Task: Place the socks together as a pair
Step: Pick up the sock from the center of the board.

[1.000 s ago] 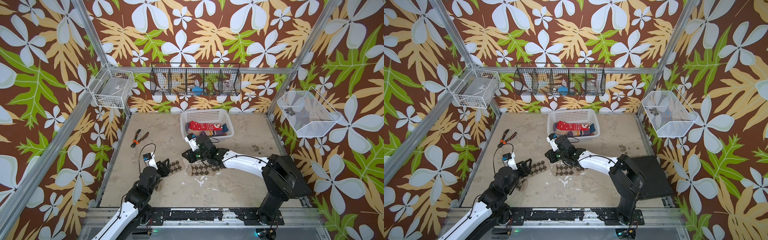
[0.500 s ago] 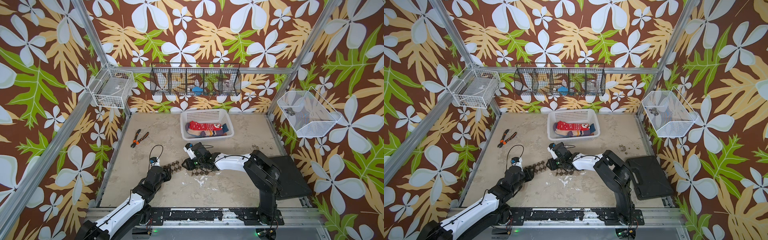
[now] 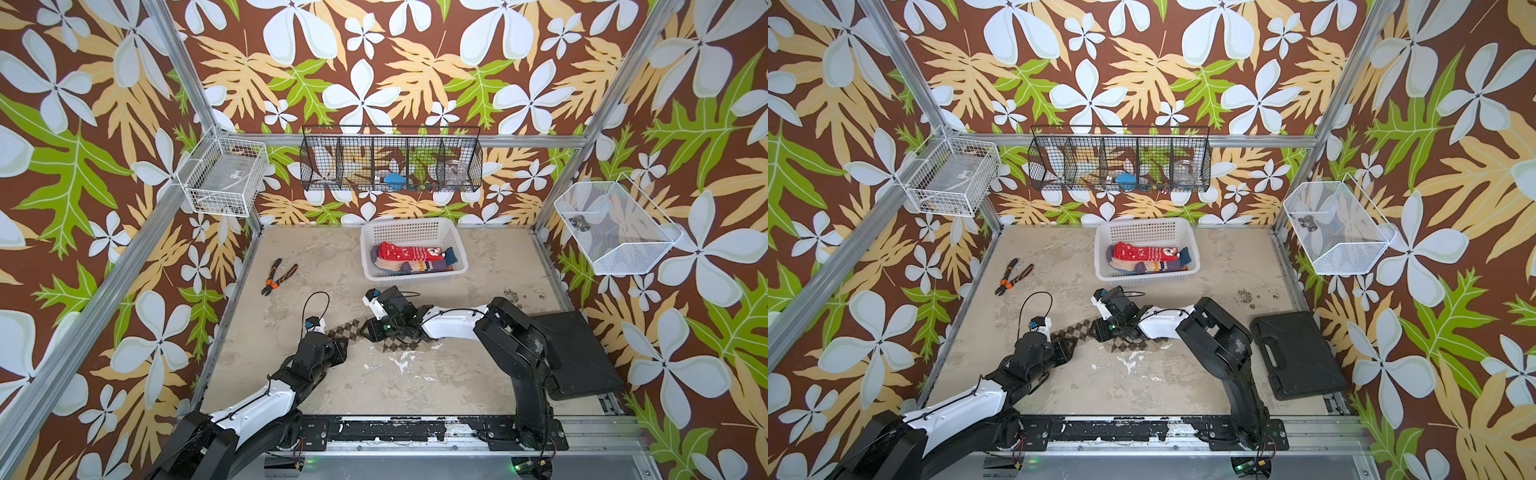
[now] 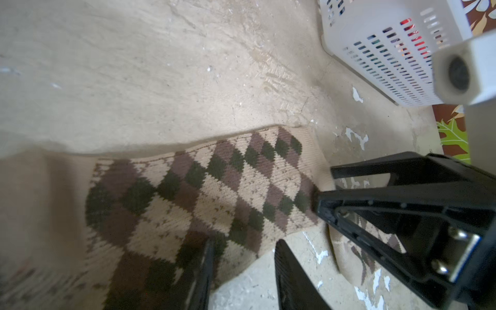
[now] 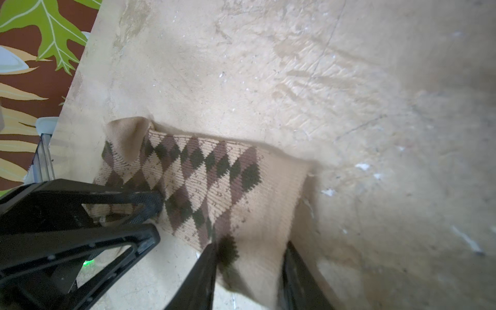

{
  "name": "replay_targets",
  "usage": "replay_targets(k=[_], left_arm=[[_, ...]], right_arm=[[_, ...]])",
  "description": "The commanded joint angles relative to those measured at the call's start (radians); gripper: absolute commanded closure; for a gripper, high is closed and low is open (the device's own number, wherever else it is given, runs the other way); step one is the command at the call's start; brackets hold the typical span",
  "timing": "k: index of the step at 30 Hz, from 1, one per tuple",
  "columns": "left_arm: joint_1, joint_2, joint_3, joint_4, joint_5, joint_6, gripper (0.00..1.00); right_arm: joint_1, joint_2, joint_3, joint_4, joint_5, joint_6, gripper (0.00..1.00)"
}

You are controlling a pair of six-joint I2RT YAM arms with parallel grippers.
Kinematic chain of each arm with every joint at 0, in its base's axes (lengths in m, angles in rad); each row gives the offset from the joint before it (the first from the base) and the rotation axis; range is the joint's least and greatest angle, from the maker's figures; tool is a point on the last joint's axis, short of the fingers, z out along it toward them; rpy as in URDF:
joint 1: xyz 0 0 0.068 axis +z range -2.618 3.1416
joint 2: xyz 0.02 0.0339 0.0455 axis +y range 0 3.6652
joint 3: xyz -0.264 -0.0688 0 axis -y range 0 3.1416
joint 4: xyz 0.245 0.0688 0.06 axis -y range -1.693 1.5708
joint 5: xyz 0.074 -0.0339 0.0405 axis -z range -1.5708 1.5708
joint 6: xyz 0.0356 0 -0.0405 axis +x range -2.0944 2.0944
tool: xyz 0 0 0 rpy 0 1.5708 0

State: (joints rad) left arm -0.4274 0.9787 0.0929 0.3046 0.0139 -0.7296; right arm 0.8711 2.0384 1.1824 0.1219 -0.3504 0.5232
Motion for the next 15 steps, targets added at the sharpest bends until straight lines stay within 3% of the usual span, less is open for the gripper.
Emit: replay_targets(k=[1,5,9,15], left_arm=[[0.003,0.002,0.005,0.003,0.029,0.007,0.59],[0.003,-0.035,0.006,-0.006,0.042,0.016,0.58],[0.003,-0.162,0.045,-0.089,0.032,0.045,0.50],[0.003,-0.393,0.093,-0.214,-0.095,0.097,0.44]], right_arm=[[0.002,-0.003,0.001,0.011,-0.036,0.024,0.78],[0.002,-0.036,-0.018,0.040,-0.054,0.039,1.00],[-0.007,-0.106,-0.044,0.058,-0.080,0.054,1.00],[-0.044,-0.284,-0.111,0.013,-0.087,0.048,1.00]])
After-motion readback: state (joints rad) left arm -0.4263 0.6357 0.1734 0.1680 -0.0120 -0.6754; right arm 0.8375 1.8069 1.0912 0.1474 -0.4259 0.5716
